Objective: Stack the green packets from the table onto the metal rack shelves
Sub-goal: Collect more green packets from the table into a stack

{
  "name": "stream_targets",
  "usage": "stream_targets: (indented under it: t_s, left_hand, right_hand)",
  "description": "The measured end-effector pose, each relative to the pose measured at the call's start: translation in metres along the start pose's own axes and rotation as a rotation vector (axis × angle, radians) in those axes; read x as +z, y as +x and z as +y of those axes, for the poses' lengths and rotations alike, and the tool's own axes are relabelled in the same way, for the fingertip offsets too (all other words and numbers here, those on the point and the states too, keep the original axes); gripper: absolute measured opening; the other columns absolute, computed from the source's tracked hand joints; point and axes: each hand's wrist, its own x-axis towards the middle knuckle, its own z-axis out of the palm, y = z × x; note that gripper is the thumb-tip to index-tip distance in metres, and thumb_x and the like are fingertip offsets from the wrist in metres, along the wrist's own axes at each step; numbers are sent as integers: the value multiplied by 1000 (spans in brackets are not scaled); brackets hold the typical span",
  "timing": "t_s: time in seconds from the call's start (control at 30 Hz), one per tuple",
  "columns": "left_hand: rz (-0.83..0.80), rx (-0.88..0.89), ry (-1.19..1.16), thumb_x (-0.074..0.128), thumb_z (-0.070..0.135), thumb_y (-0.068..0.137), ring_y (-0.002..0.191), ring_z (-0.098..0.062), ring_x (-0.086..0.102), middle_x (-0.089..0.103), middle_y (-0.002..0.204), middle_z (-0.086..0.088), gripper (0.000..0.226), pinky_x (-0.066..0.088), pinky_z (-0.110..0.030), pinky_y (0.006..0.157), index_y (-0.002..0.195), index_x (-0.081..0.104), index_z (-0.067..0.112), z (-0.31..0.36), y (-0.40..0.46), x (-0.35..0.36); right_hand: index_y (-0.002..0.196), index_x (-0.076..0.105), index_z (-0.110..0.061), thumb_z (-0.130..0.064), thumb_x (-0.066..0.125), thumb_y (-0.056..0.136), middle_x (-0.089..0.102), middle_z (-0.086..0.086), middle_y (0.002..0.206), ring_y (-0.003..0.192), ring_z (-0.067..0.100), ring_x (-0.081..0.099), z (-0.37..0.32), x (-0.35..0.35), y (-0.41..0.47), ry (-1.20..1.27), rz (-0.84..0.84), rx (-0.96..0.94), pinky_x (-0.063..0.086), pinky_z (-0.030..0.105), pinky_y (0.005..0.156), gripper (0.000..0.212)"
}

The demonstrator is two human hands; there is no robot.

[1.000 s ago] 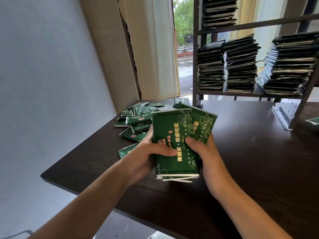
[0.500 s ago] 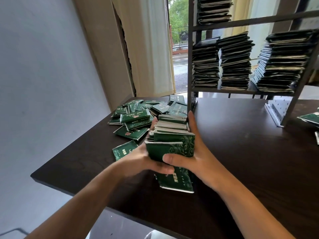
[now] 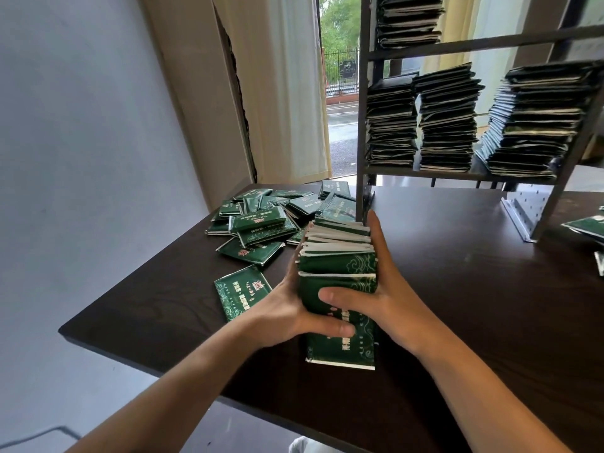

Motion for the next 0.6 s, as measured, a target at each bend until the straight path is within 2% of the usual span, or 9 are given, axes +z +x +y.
stream_targets:
  t_s: [0.1, 0.17, 0.23, 0.27, 0.33, 0.37, 0.47, 0.53, 0.6]
  left_hand:
    - [-26, -6, -45, 85, -7, 69, 112, 1, 63, 67, 117, 22, 92, 50, -17, 90, 143, 39, 23, 12, 1, -2]
    - [-27, -35, -110, 85, -5, 68, 110, -6, 66, 69, 117, 14, 92, 54, -23, 87, 142, 39, 24, 16, 3, -5]
    - [-23, -96, -193, 85, 5, 66, 107, -13, 70, 71, 115, 6, 86, 57, -29, 86, 138, 44, 25, 21, 4, -8]
    - [-16, -144, -246, 86, 12, 66, 106, -18, 71, 72, 115, 2, 81, 58, -35, 90, 136, 47, 25, 24, 4, -9]
    - [-38, -234, -308, 86, 24, 68, 108, -23, 71, 73, 117, -3, 74, 55, -44, 99, 133, 51, 25, 31, 4, -12]
    - [-72, -266, -314, 84, 27, 71, 109, -24, 70, 73, 118, -4, 70, 53, -44, 101, 134, 52, 25, 35, 3, -13]
    - [-132, -344, -336, 82, 40, 74, 118, -24, 67, 71, 125, -2, 67, 47, -46, 109, 134, 52, 31, 37, 1, -19]
    - [-135, -377, -362, 80, 57, 70, 127, -28, 59, 66, 133, -4, 68, 39, -51, 115, 130, 58, 35, 34, 2, -23]
    - [-165, -395, -395, 73, 69, 71, 131, -38, 54, 61, 138, -14, 66, 34, -58, 116, 127, 65, 34, 29, 3, -26]
  right_hand:
    - [148, -5, -54, -17, 88, 68, 63, -38, 119, 114, -13, 59, -5, -3, -1, 29, 26, 8, 47, 5, 84, 128]
    - [146, -9, -58, -26, 80, 69, 63, -38, 118, 112, -10, 61, -7, -7, -2, 36, 27, 40, 49, 7, 82, 122]
    - [148, -7, -59, -31, 79, 69, 67, -28, 118, 109, 0, 67, -8, -10, 0, 66, 25, 88, 56, 17, 81, 121]
    - [151, -1, -58, -33, 81, 69, 70, -19, 120, 108, 8, 70, -9, -10, 1, 90, 24, 115, 59, 25, 83, 118]
    - [154, 19, -48, -33, 83, 71, 71, -4, 123, 107, 22, 72, -11, -8, 2, 149, 17, 171, 60, 40, 86, 106]
    - [151, 29, -43, -30, 84, 74, 73, 0, 120, 104, 26, 73, -13, -7, 2, 184, 14, 193, 61, 41, 81, 96]
    - [138, 47, -32, -26, 79, 72, 76, 9, 110, 95, 32, 75, -18, -5, 1, 300, 46, 261, 62, 38, 70, 73]
    - [135, 51, -27, -30, 75, 67, 76, 11, 108, 93, 31, 75, -18, -8, 0, 357, 75, 299, 62, 37, 69, 72]
    - [135, 54, -20, -32, 74, 65, 76, 14, 107, 88, 29, 76, -16, -12, 1, 414, 107, 346, 62, 33, 66, 74]
